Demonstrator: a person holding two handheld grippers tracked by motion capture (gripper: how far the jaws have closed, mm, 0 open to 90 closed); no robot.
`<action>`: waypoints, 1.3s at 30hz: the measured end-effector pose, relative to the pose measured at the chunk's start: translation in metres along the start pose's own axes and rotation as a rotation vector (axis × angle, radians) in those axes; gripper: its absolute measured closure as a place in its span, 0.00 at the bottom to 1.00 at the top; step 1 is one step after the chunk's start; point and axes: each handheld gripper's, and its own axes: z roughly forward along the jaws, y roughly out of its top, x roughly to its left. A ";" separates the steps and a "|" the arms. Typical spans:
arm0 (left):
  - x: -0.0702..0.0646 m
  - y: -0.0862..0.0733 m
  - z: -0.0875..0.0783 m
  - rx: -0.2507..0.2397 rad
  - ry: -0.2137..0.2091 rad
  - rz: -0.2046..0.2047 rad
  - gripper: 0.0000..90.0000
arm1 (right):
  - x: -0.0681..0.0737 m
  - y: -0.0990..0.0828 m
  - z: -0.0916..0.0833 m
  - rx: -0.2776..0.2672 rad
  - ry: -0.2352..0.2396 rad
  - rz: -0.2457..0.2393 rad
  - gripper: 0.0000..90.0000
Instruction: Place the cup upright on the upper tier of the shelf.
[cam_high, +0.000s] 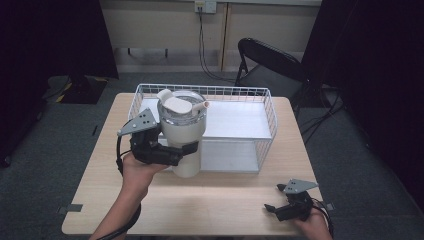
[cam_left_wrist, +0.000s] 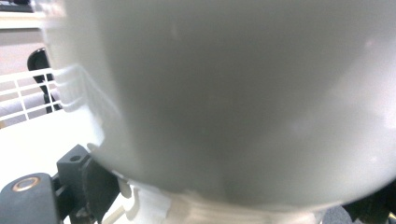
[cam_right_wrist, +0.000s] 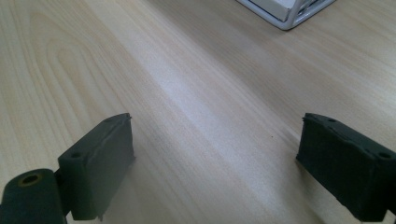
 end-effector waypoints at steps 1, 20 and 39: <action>0.000 0.004 0.000 0.003 -0.002 0.003 0.10 | 0.000 0.000 0.000 0.000 0.000 0.000 0.11; -0.006 0.041 0.011 -0.007 -0.012 0.036 0.10 | 0.000 0.000 0.000 0.000 0.000 0.000 0.11; -0.002 0.068 0.024 -0.015 -0.011 0.042 0.10 | 0.000 0.000 0.000 -0.003 -0.001 0.000 0.11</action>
